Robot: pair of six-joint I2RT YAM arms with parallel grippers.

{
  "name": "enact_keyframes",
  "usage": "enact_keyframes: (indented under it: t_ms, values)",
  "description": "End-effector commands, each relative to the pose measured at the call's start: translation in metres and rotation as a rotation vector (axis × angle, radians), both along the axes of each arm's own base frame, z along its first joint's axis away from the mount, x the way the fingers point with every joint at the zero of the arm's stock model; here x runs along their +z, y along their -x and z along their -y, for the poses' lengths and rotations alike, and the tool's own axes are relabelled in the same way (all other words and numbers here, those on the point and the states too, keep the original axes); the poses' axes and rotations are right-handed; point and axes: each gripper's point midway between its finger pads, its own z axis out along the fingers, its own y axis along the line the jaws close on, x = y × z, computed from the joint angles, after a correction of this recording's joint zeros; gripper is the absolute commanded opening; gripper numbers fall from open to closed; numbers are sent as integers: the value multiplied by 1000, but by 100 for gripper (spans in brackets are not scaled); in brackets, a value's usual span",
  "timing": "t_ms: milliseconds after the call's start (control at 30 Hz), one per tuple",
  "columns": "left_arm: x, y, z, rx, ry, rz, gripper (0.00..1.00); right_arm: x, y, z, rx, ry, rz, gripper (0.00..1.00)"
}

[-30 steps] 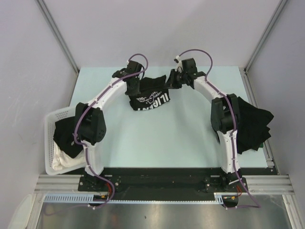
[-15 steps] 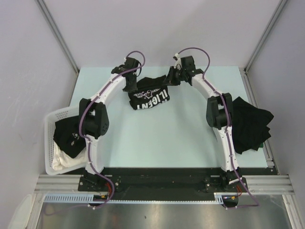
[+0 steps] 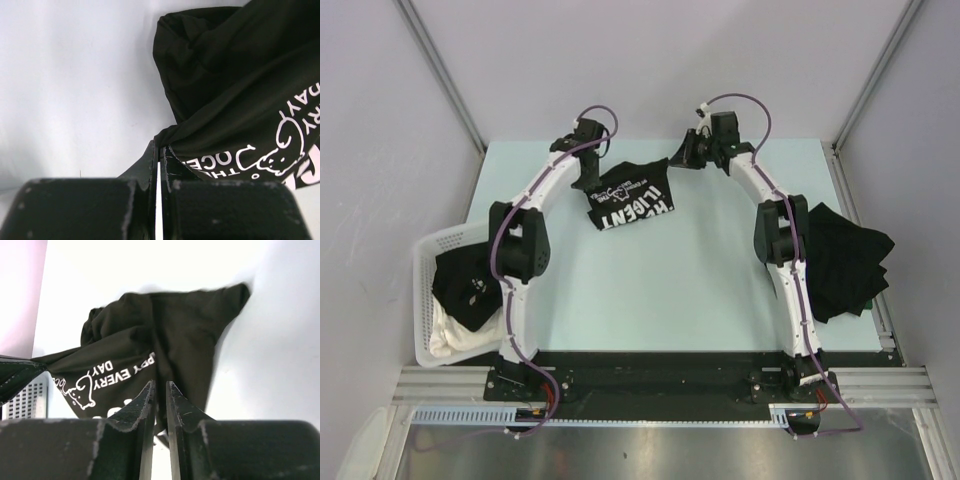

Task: Fold and stack the t-shirts
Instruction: Fold the tshirt

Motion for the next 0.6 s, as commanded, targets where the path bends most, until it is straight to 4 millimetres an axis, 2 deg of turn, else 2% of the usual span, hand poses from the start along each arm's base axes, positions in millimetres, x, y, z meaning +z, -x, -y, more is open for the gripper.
enact_keyframes:
  t_ms: [0,67,400,500,567]
  values:
    - [16,-28,-7,1,-5,85,0,23,-17,-9,3,-49,86,20]
    - [15,-32,-3,-10,8,87,0,18,-16,-11,10,-55,73,20]
    - [-1,-51,13,-32,69,101,0,22,-9,-21,29,-51,74,21]
    - [-4,-55,14,-30,70,110,0,21,-7,-23,38,-45,76,26]
    - [-8,-57,14,-28,67,106,0,19,-7,-23,34,-30,80,39]
